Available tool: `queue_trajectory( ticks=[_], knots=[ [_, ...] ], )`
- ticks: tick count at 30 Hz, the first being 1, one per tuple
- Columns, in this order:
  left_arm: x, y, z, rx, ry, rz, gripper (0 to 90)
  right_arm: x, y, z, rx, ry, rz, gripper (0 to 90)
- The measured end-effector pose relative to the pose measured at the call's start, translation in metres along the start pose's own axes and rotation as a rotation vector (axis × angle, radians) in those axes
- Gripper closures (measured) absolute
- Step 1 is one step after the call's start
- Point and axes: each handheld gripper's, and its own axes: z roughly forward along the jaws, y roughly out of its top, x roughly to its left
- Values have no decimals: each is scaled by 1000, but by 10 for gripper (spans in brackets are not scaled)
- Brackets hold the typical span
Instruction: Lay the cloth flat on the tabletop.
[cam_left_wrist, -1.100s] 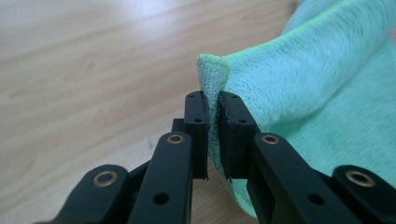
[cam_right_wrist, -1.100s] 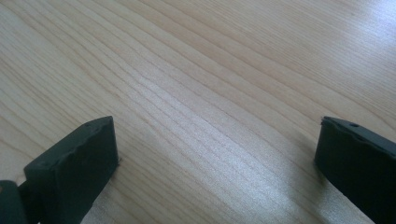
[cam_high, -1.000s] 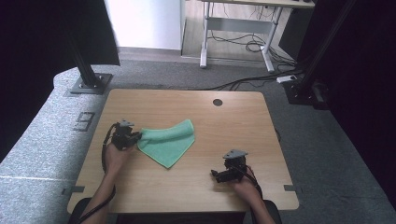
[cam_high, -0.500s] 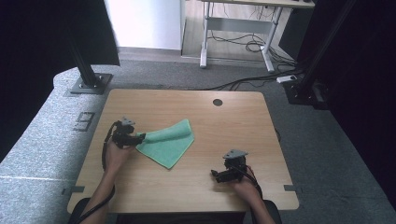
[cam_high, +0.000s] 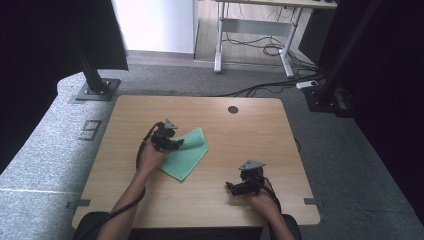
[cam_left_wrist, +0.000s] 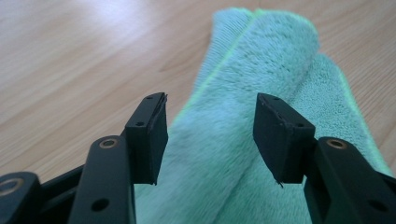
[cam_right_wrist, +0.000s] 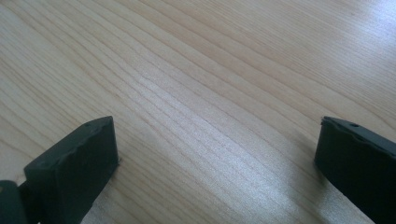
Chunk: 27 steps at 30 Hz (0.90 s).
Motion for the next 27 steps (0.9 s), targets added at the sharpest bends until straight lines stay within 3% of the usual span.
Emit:
queue_trajectory(
  ticks=[5,8,11,18,20,24,27],
  knots=[
    [-3,-8,17,59,-14,-7,494,0,0,0,0,0,0,0],
    [-5,-12,15,46,-22,-26,509,0,0,0,0,0,0,0],
    [-12,-14,11,59,-15,-8,516,0,0,0,0,1,0,0],
    [-31,-20,4,69,-49,8,517,0,0,0,0,3,-2,0],
    [-37,-17,1,70,-58,39,503,-1,1,1,7,3,-7,0],
    [-31,-9,-5,19,-72,33,443,0,10,3,45,0,4,28],
    [-22,-6,-5,22,-51,42,415,2,18,9,55,24,14,20]
  ],
)
